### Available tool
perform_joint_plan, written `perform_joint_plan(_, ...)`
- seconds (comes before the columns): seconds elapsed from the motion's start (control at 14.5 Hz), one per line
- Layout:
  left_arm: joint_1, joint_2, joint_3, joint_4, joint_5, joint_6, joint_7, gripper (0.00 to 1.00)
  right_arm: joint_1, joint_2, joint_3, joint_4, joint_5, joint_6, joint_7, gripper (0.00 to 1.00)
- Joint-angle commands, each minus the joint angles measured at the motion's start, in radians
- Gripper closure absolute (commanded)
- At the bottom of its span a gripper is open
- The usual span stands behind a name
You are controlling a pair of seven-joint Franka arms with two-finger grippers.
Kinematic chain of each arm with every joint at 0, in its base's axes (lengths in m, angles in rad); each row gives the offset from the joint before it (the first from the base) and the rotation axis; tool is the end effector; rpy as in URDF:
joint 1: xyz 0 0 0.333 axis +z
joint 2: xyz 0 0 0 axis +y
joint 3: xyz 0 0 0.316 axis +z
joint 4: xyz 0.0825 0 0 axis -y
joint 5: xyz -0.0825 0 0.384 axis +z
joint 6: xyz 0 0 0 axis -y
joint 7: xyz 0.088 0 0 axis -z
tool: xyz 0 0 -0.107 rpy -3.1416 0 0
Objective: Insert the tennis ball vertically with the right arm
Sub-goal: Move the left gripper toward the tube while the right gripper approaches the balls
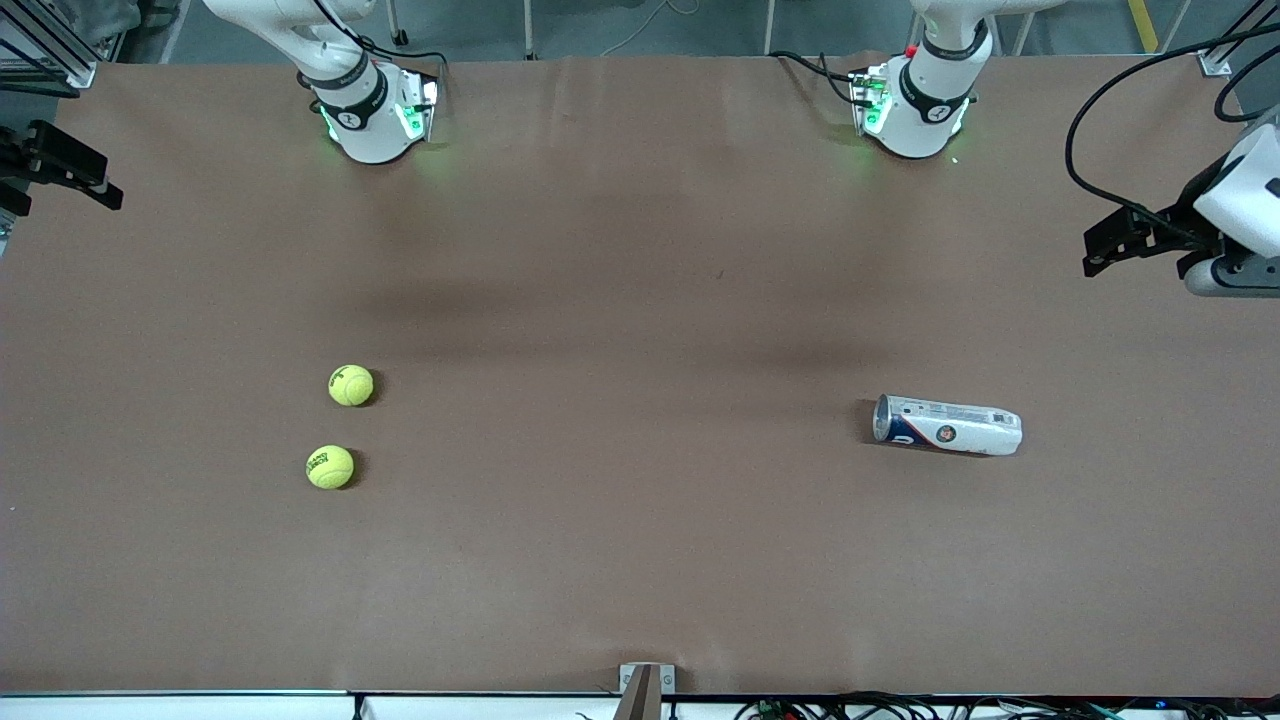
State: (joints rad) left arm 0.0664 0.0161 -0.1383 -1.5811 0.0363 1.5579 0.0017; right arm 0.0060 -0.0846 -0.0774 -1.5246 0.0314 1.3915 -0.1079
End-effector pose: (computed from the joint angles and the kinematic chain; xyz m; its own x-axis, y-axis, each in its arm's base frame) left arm 0.5562 -0.0355 0.6097 0.9966 -0.0731 -0.0392 -0.0744 -0.9966 -0.0340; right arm 0.5071 -0.0346 0.6755 0.9981 0.0427 -0.0443 0.0408 -0.9983 -0.0427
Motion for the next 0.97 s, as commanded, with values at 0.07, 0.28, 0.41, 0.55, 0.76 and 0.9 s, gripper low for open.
perform_joint_plan(0.07,0.003,-0.001,-0.004,-0.109,-0.004,0.072,0.018,0.00,-0.014,0.003,0.010,0.000,-0.007,0.030,-0.007,0.00)
perform_joint_plan(0.28,-0.004,-0.007,-0.018,-0.267,0.071,0.226,0.026,0.00,-0.021,0.069,0.010,-0.002,-0.007,0.085,-0.004,0.00)
perform_joint_plan(0.41,-0.004,0.002,-0.027,-0.365,0.073,0.330,0.043,0.00,-0.038,0.153,0.008,0.000,-0.010,0.156,-0.007,0.00)
perform_joint_plan(0.55,-0.004,0.024,-0.029,-0.443,0.073,0.434,0.075,0.00,-0.060,0.222,0.008,0.000,-0.010,0.231,-0.009,0.00)
perform_joint_plan(0.76,0.000,0.042,-0.027,-0.554,0.073,0.585,0.152,0.00,-0.054,0.230,0.008,-0.052,-0.004,0.293,0.007,0.00)
perform_joint_plan(0.9,0.001,0.068,-0.027,-0.596,0.076,0.666,0.249,0.00,-0.044,0.230,0.011,-0.127,0.004,0.374,0.025,0.00)
